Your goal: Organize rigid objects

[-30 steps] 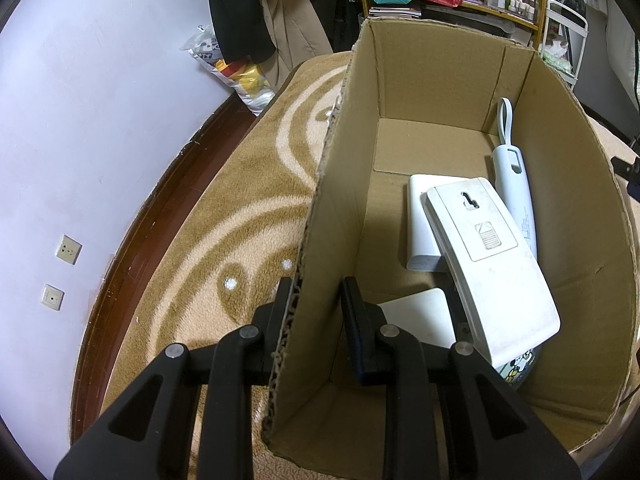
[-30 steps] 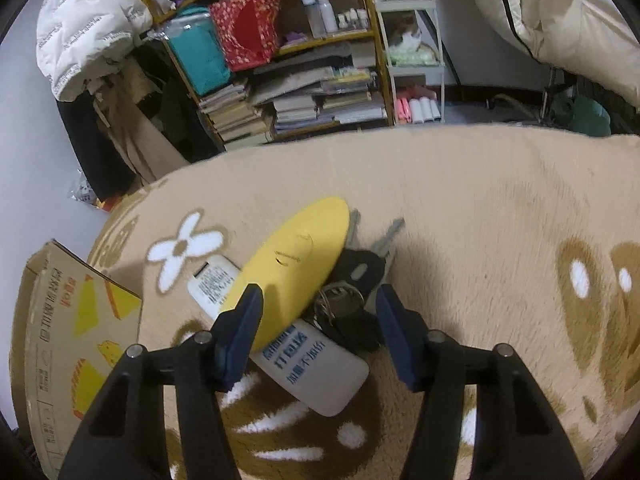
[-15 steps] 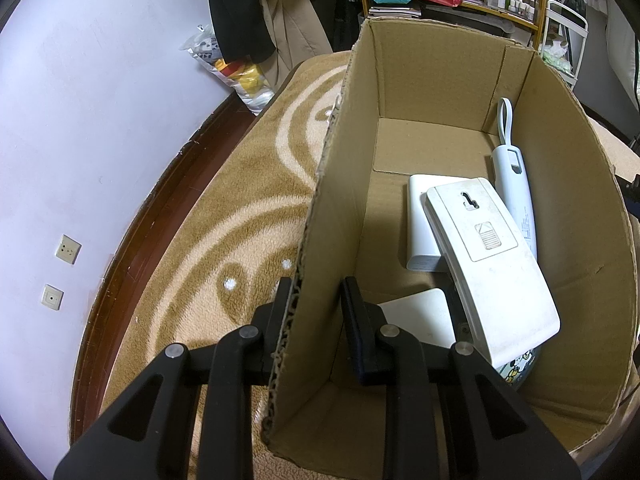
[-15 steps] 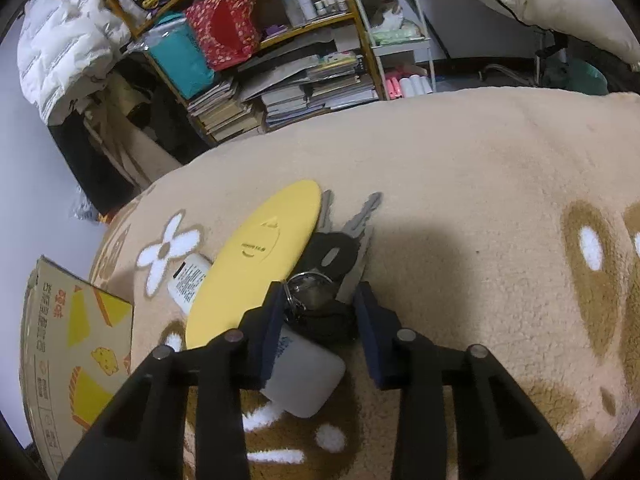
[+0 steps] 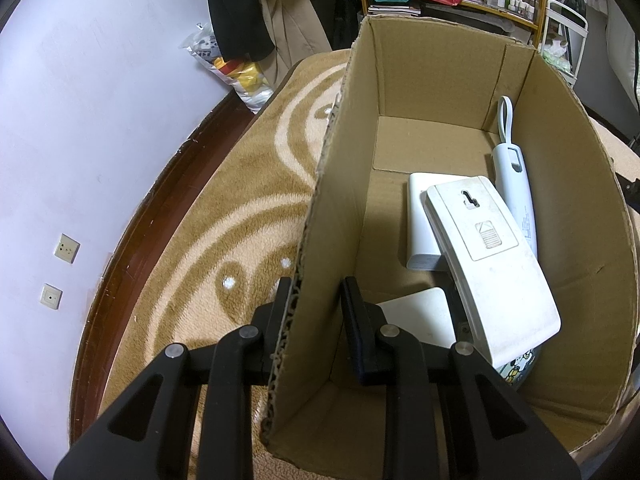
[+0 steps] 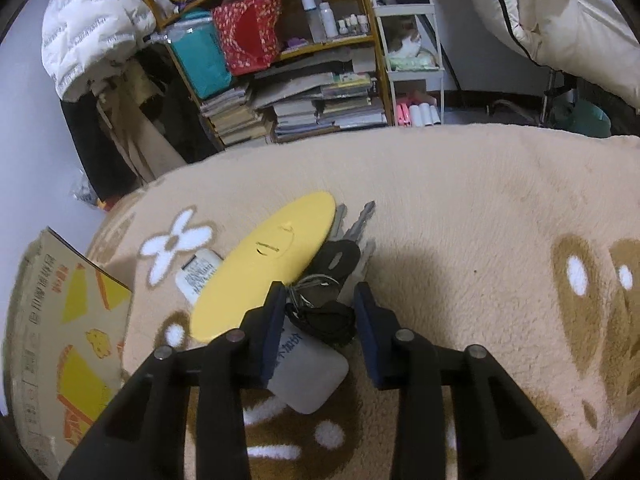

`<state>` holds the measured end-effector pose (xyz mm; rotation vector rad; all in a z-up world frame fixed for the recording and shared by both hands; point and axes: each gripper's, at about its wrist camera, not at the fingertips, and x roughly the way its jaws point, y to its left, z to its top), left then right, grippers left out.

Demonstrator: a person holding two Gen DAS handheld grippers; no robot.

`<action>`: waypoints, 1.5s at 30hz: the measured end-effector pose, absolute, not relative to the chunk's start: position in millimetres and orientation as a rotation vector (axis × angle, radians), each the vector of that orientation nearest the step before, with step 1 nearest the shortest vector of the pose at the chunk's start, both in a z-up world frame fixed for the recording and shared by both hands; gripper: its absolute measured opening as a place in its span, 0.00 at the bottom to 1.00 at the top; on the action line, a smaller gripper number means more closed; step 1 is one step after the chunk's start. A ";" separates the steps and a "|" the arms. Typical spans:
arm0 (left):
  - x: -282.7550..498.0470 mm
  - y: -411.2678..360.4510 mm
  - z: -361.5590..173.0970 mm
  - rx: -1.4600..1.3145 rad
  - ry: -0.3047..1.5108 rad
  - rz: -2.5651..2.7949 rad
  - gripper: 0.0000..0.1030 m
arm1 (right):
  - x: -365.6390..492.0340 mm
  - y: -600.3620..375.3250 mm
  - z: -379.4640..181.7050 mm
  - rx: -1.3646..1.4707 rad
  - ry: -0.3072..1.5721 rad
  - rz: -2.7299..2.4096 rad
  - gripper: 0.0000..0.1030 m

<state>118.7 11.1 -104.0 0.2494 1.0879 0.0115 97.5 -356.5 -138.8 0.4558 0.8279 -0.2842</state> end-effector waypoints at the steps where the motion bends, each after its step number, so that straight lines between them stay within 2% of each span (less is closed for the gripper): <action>1: 118.7 11.0 -104.1 0.249 1.088 0.012 0.23 | 97.5 -356.4 -137.2 0.457 0.825 -0.275 0.02; 13: 119.6 12.1 -103.4 0.251 1.091 0.012 0.23 | 100.4 -353.4 -141.6 0.448 0.849 -0.269 0.02; 16: 119.5 12.1 -103.2 0.250 1.091 0.012 0.23 | 101.0 -354.3 -144.5 0.445 0.855 -0.282 0.05; 22: 119.6 12.2 -103.1 0.250 1.092 0.012 0.23 | 99.2 -354.8 -148.5 0.482 0.850 -0.278 0.02; 34: 118.3 12.4 -104.5 0.249 1.093 0.012 0.24 | 88.9 -344.9 -105.8 0.454 0.736 -0.258 0.02; 45: 117.7 12.5 -106.0 0.252 1.093 0.014 0.24 | 77.6 -317.1 -41.1 0.415 0.612 -0.177 0.02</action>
